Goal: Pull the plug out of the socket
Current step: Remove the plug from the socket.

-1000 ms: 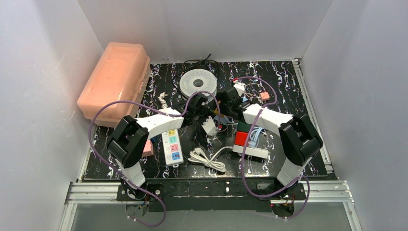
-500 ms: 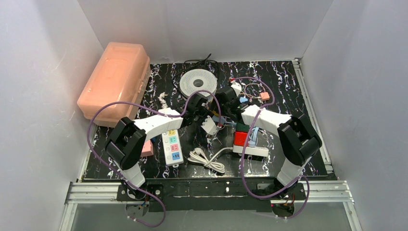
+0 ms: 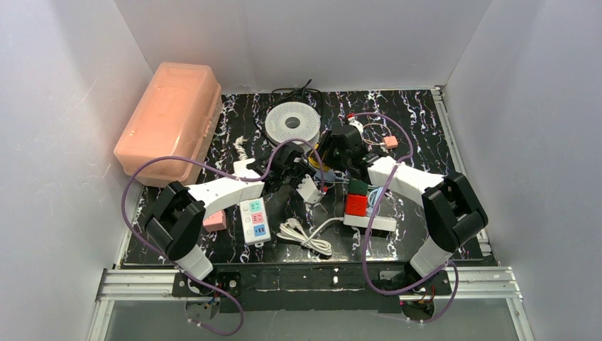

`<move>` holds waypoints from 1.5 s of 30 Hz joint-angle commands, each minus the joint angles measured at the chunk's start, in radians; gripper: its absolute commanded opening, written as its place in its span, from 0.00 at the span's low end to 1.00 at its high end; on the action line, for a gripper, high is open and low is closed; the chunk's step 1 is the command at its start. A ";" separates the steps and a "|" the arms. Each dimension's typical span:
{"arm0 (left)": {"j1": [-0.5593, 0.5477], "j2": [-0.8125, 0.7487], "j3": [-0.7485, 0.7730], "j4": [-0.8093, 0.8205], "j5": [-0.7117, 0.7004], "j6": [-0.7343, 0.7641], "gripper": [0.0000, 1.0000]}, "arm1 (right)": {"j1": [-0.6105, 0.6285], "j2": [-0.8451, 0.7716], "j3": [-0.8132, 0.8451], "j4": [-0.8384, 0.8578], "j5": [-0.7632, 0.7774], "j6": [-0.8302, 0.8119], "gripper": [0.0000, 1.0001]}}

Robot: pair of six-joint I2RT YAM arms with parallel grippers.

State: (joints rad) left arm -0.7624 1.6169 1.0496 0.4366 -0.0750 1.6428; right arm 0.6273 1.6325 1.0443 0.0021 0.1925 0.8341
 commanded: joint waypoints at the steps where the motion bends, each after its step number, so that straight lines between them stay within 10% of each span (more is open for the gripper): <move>1: 0.006 -0.075 -0.066 -0.244 -0.021 0.031 0.00 | -0.094 -0.034 0.019 0.072 0.221 -0.087 0.01; 45: -0.008 -0.084 -0.131 -0.459 0.146 0.115 0.00 | -0.051 -0.107 0.056 0.133 0.286 -0.156 0.01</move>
State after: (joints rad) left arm -0.7597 1.5120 0.9638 0.2783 0.0261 1.6924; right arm 0.5640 1.5902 1.0645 0.0303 0.4004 0.7071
